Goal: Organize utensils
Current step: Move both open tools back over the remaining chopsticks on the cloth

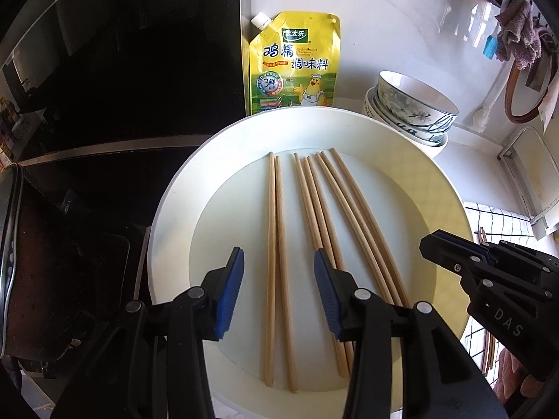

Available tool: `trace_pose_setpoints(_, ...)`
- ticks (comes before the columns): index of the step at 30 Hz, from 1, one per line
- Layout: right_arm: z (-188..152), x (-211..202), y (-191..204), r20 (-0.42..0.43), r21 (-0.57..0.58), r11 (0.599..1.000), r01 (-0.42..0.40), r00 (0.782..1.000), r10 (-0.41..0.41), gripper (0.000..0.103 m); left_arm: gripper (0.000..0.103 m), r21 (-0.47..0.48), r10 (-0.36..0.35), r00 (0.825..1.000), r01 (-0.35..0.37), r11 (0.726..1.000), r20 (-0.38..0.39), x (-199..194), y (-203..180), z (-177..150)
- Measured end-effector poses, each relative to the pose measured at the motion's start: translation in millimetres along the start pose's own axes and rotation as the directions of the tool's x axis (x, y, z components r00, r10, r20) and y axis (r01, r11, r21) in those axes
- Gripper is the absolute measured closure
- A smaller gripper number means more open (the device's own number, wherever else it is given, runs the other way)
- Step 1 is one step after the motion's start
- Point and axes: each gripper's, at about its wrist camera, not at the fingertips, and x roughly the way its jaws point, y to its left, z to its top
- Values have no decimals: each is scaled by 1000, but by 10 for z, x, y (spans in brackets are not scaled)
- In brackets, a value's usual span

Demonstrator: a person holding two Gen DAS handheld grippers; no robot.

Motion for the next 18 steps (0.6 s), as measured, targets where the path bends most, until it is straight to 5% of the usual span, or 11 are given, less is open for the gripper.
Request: trace_pose_setpoints(18, -403, -520, -237, 59, 54, 999, -8, 998, 4, 86, 60, 41, -9, 1000, 8, 999, 19, -391, -387, -287)
